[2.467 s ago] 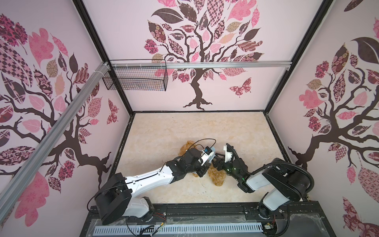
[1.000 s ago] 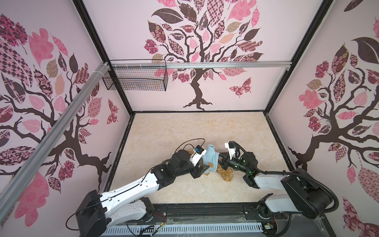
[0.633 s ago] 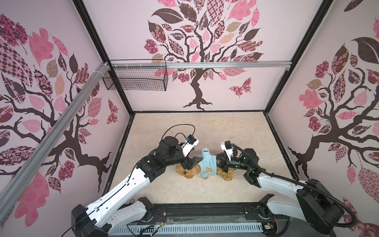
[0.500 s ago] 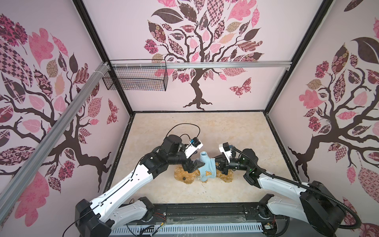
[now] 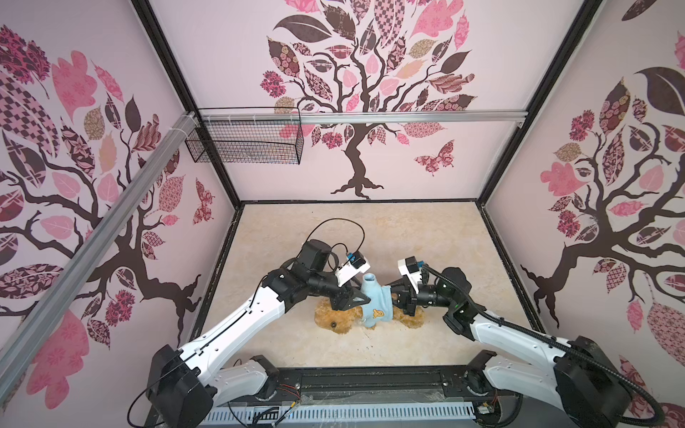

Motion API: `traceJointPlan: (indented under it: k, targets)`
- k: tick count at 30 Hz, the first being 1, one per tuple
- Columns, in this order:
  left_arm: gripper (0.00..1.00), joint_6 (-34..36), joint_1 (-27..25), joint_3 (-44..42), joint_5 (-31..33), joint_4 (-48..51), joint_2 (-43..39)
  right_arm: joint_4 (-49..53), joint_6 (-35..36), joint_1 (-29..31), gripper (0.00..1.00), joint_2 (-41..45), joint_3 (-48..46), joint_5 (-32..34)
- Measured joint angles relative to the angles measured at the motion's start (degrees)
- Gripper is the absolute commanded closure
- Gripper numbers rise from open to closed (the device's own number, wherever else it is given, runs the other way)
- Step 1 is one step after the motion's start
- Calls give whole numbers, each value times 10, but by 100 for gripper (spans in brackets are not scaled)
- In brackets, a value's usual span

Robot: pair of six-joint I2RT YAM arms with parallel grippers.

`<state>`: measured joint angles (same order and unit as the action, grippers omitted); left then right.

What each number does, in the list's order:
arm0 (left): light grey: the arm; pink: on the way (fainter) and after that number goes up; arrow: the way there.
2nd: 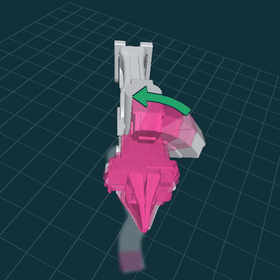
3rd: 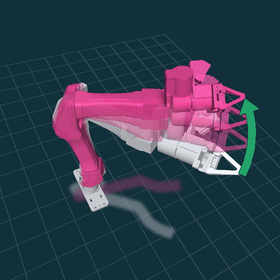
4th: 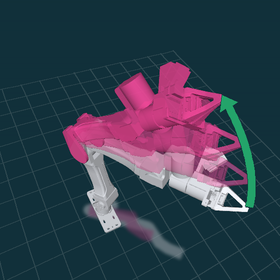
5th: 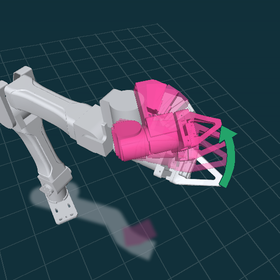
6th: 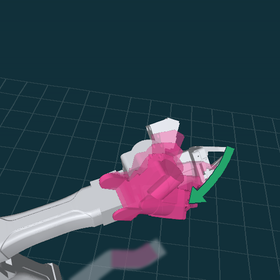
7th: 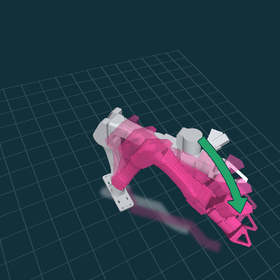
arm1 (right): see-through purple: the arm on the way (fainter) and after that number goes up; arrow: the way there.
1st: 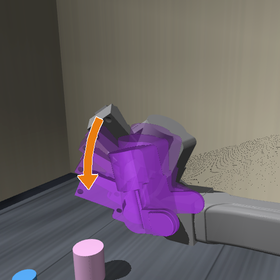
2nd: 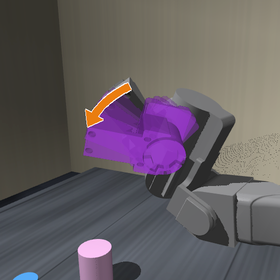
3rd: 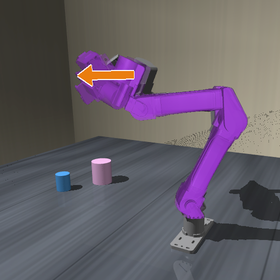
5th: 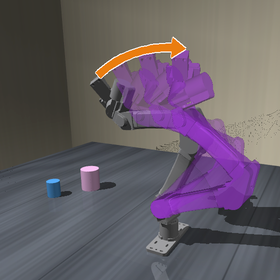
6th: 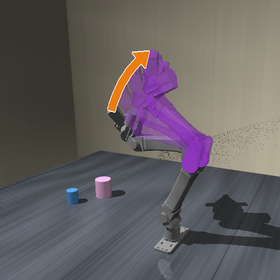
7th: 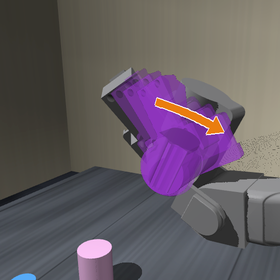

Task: Dress the teddy bear

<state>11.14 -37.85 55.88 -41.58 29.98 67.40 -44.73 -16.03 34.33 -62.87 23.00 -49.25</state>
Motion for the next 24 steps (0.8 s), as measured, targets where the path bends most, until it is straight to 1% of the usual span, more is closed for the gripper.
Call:
traceJointPlan:
  k: [1, 2, 3, 5, 7, 8, 11, 13, 15, 17, 20, 24]
  targets:
    - [65, -5, 0, -5, -2, -10, 0, 1, 0, 0, 86, 1, 0, 2]
    - [67, -10, 0, -10, -2, -19, -1, 5, 0, 0, 76, 2, 0, 5]
    - [69, -13, 0, -14, 2, -26, -2, 13, 1, 0, 68, 4, 1, 11]
    - [78, -19, 2, -26, 14, -42, -7, 47, 8, 0, 52, 13, 6, 34]
    - [86, -20, 5, -40, 30, -54, -16, 100, 17, 1, 41, 35, 14, 73]
    - [88, -18, 7, -46, 39, -60, -23, 133, 24, 0, 37, 53, 18, 101]
    - [91, -14, 11, -59, 66, -77, -40, 226, 38, 0, 30, 122, 21, 184]
    - [93, -10, 12, -63, 83, -82, -48, 278, 50, 0, 26, 172, 21, 231]
    - [94, -5, 12, -65, 95, -87, -55, 314, 61, -1, 24, 216, 21, 259]
    - [97, 2, 12, -69, 104, -93, -61, 340, 69, -1, 22, 245, 27, 270]
    - [98, 12, 12, -74, 110, -100, -65, 352, 81, 17, 16, 245, 49, 272]
    - [99, 18, 12, -79, 111, -106, -65, 356, 123, 70, 12, 203, 85, 276]
